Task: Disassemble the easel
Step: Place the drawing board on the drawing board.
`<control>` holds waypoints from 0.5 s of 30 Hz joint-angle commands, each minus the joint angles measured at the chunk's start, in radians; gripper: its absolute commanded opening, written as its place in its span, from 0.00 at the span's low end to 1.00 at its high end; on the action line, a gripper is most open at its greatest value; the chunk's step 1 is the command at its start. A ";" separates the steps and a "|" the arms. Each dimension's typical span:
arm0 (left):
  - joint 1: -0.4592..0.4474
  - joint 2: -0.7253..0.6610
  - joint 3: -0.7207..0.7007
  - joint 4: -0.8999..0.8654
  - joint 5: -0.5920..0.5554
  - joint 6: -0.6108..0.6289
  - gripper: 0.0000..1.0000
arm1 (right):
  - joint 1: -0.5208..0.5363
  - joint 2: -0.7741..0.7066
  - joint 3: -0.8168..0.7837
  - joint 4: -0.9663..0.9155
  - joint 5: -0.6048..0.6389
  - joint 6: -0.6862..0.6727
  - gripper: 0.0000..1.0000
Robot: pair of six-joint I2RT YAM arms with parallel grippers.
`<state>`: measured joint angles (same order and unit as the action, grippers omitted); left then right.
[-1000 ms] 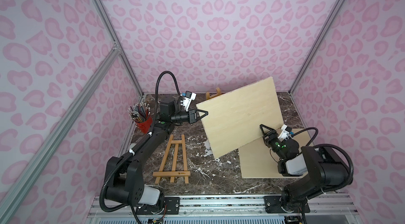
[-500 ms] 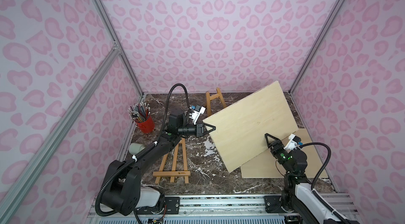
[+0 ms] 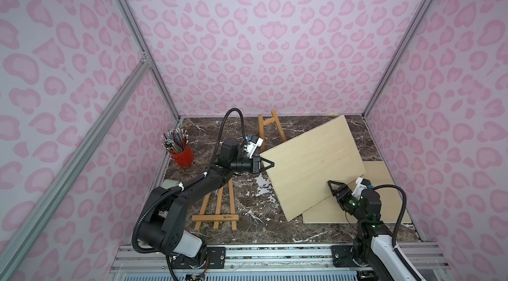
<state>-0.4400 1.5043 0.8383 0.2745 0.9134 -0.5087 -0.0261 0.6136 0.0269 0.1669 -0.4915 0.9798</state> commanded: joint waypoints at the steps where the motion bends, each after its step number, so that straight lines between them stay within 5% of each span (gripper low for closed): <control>1: 0.001 0.015 0.028 -0.006 -0.015 0.063 0.02 | 0.002 0.016 0.042 -0.045 -0.046 -0.067 0.79; 9: 0.001 0.043 0.105 -0.159 -0.028 0.137 0.02 | -0.009 0.052 0.199 -0.287 -0.044 -0.205 0.83; 15: 0.000 0.081 0.165 -0.254 -0.037 0.170 0.02 | -0.121 0.259 0.415 -0.324 -0.088 -0.415 0.86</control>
<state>-0.4385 1.5757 0.9810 0.0750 0.9085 -0.3916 -0.1104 0.8074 0.3763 -0.1188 -0.5518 0.7124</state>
